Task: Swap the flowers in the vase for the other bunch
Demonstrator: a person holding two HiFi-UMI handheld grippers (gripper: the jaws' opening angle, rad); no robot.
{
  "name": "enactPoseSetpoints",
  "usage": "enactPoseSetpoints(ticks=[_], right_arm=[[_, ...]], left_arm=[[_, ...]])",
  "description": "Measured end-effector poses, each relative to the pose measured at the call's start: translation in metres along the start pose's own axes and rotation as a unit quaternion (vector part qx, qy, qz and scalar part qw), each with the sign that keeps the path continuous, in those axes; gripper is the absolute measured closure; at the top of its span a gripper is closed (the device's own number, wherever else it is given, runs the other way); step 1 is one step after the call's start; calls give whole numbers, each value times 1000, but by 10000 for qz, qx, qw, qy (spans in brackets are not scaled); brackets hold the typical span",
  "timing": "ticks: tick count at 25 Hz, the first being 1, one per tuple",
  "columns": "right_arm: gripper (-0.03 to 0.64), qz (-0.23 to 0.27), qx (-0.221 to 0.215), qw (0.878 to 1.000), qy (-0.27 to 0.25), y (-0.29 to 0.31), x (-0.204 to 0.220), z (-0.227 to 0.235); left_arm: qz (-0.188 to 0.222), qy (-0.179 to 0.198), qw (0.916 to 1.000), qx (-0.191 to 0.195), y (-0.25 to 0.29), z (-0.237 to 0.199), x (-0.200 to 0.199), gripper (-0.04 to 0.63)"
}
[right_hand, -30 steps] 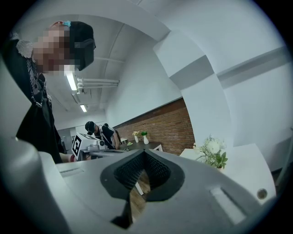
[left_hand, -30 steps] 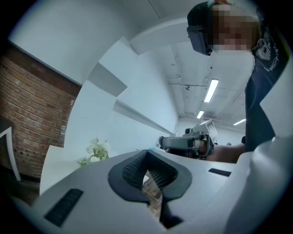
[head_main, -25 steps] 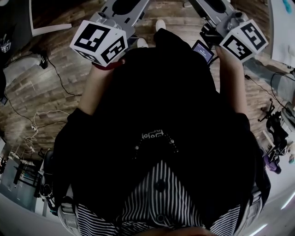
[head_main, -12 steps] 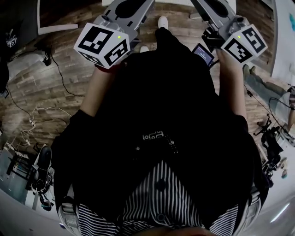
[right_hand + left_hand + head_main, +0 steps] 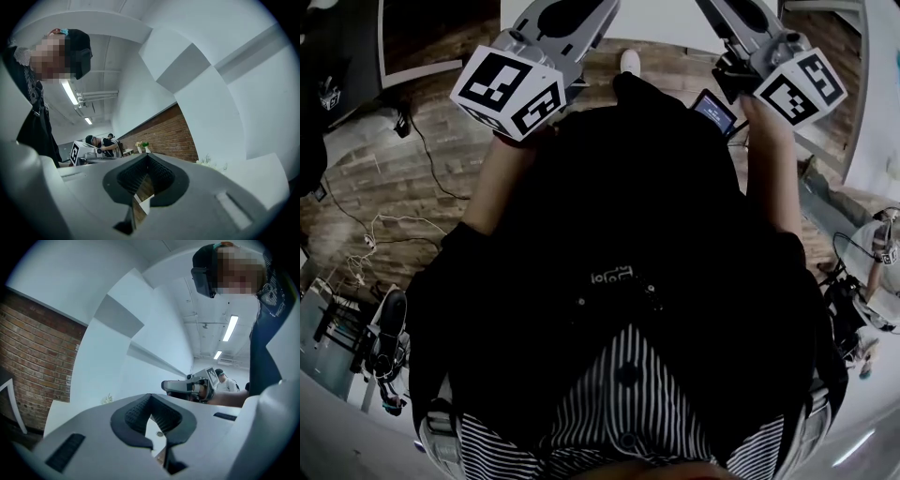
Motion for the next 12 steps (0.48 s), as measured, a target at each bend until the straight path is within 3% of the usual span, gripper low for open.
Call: enactPoseSetpoints(ticks=[12], right_arm=[[614,91,-190,9993,314,-5,-50,133]], left_arm=[[-329,-153,9990,-262,106,-30,-49,589]])
Point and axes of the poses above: the fingertips, and each gripper's own axes: y forward along the fingers, z to its right, x out of its underside, the point moved 10 cm from there along -y, backward along the fingers, and after that the axes turned 7 degrees about -x, right-handed, at the moved point
